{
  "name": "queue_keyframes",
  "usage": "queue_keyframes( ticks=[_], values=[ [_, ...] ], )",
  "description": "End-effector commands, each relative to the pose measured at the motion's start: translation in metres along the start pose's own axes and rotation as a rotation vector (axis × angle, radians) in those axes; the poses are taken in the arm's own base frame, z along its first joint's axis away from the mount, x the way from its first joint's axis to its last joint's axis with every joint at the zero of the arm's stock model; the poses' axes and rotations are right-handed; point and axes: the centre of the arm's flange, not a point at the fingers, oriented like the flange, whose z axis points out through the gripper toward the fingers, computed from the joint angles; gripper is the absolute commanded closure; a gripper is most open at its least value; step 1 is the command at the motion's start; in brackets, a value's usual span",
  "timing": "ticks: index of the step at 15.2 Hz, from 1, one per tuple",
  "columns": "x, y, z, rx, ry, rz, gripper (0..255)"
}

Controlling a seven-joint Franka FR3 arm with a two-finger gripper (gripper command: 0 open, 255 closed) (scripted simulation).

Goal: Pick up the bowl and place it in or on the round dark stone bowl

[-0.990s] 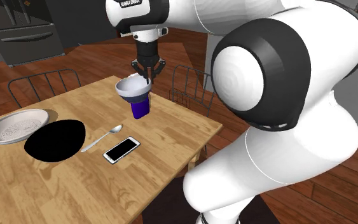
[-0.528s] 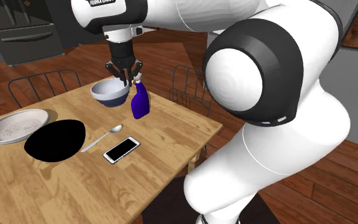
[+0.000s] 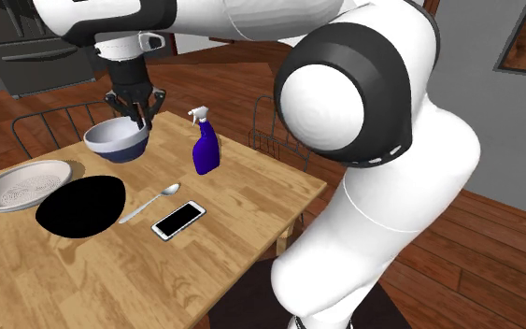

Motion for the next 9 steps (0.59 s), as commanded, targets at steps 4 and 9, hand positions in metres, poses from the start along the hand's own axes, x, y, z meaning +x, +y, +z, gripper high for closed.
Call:
queue_keyframes(
  ticks=[4,9],
  values=[
    [-0.018,-0.066,-0.008,0.001,0.000,0.002,255],
    [-0.035,-0.129,-0.015,0.001,0.000,0.002,255]
  ],
)
